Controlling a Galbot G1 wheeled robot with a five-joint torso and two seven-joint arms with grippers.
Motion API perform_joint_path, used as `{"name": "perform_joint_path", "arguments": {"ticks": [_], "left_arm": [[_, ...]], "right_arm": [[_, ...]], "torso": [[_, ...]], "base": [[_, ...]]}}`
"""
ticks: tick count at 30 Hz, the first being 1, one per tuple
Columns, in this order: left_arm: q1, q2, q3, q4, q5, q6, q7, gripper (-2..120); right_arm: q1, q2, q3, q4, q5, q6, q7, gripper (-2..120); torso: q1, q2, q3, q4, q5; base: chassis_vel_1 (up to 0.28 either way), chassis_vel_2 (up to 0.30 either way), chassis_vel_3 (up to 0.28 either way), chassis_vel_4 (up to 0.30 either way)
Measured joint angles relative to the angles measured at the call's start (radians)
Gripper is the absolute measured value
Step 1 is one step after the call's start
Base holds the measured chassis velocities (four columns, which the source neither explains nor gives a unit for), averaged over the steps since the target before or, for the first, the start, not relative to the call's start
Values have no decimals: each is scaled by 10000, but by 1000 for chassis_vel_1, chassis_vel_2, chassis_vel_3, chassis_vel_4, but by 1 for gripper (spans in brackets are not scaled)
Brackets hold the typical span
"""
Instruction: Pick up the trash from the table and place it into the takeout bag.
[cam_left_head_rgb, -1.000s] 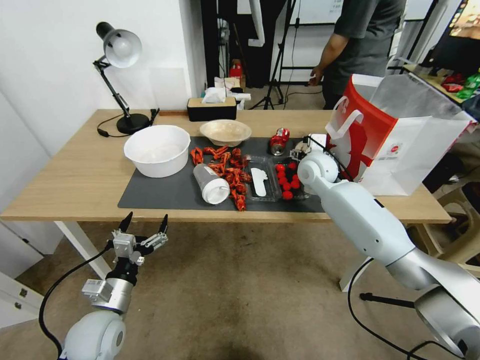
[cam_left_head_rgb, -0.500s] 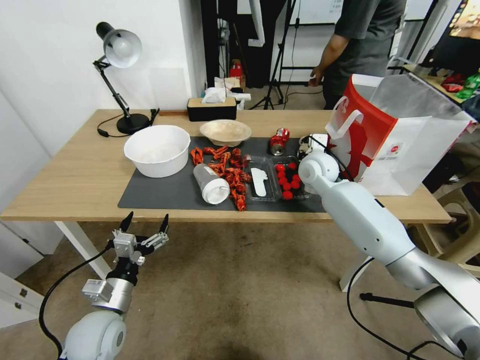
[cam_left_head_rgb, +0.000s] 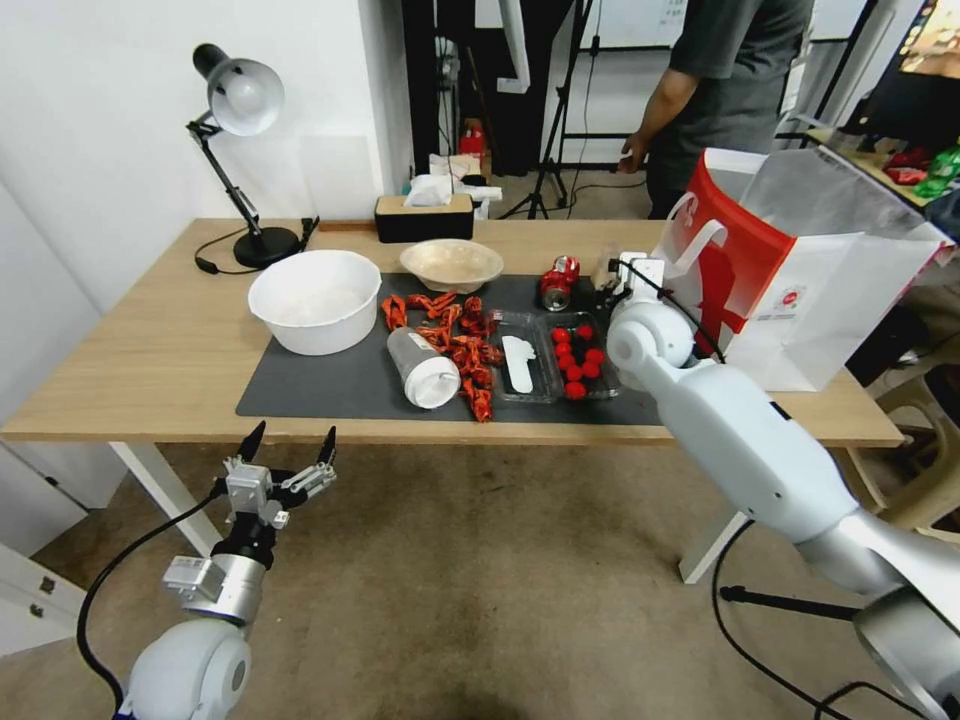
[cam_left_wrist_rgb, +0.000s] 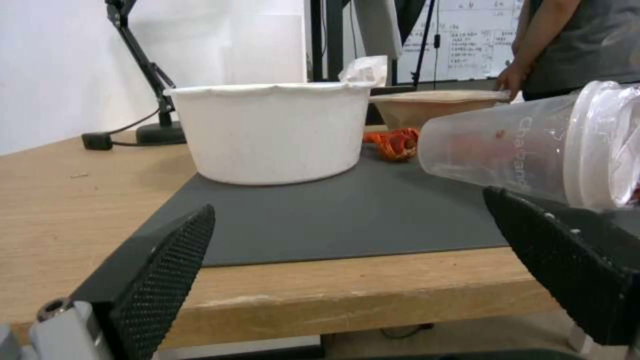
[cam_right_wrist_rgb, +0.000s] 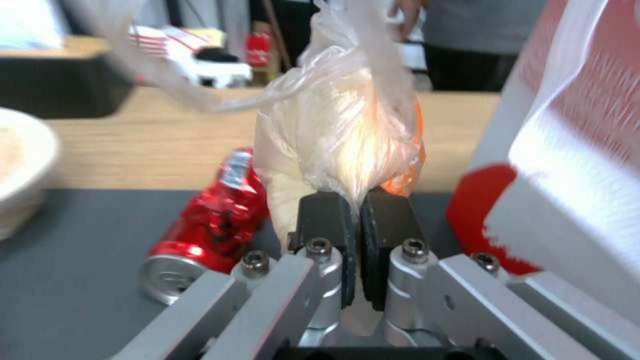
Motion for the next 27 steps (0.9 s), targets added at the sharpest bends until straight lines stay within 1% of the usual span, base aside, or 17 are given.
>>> {"name": "perform_joint_path", "arguments": {"ticks": [1,3,4,6,9,11,12,13,16,17,18,20,22,23,25,26,27], "left_arm": [[0,0,0,0,0,0,0,100],[3,-1,-3,-19,0,-4,-3,100],[3,-1,-3,-19,0,-4,-3,100],[3,0,-5,-40,5,-5,-7,100],[8,0,-5,-96,12,5,-11,100],[12,-3,-5,-112,17,10,-11,100],[23,-15,-5,-139,25,19,-13,100],[56,-42,-17,-178,45,30,-18,100],[87,-59,-35,-199,58,34,-20,100],[125,-74,-57,-230,68,35,-21,100],[161,-89,-78,-273,78,35,-21,100],[186,-94,-91,-304,82,35,-22,100],[271,-99,-127,-459,86,41,-26,100],[271,-99,-127,-459,86,41,-26,100],[302,-100,-123,-558,97,61,-50,100],[291,-100,-88,-562,119,61,-116,100],[291,-100,-88,-562,119,61,-116,100]], "right_arm": [[0,0,0,0,0,0,0,0],[-151,-409,67,645,-77,31,-485,0],[-151,-409,67,645,-77,31,-485,0],[-301,-790,149,1191,-76,-102,-907,0],[-400,-1079,233,1603,-57,-246,-1212,0],[-431,-1138,256,1703,-61,-250,-1270,0],[-508,-1236,313,1920,-134,-197,-1407,0],[-598,-1363,446,2243,-312,174,-1649,0],[-630,-1457,585,2440,-595,380,-1793,0],[-640,-1558,782,2593,-1013,714,-1888,0],[-634,-1690,1070,2753,-1530,1085,-1799,0],[-624,-1766,1216,2823,-1781,1125,-1632,0],[-529,-2120,1888,3098,-2337,1146,-632,0],[-529,-2120,1888,3098,-2337,1146,-632,0],[-438,-2557,2585,3198,-2188,1068,21,0],[-432,-2727,2812,3188,-1958,972,191,0],[-432,-2727,2812,3188,-1958,972,191,0]], "torso": [[0,0,0,0,0],[0,0,-1,1,1],[0,0,-1,1,1],[0,0,-1,-1,0],[0,0,-1,0,0],[0,0,-1,0,0],[0,0,-1,0,1],[0,-1,-1,1,2],[0,0,-1,3,0],[0,-1,0,3,3],[0,-1,-1,4,0],[-1,0,-1,3,-3],[0,-2,0,1,5],[0,-2,0,1,5],[0,-2,-1,1,-2],[-1,-1,-2,-4,0],[-1,-1,-2,-4,0]], "base": [[0,0,0,0],[0,0,0,0],[0,0,0,0],[0,0,0,0],[0,0,0,0],[0,0,0,0],[0,0,0,0],[0,0,0,0],[0,0,0,0],[0,0,0,0],[0,0,0,0],[0,0,0,0],[0,0,0,0],[0,0,0,0],[0,0,0,0],[0,0,0,0],[0,0,0,0]]}}
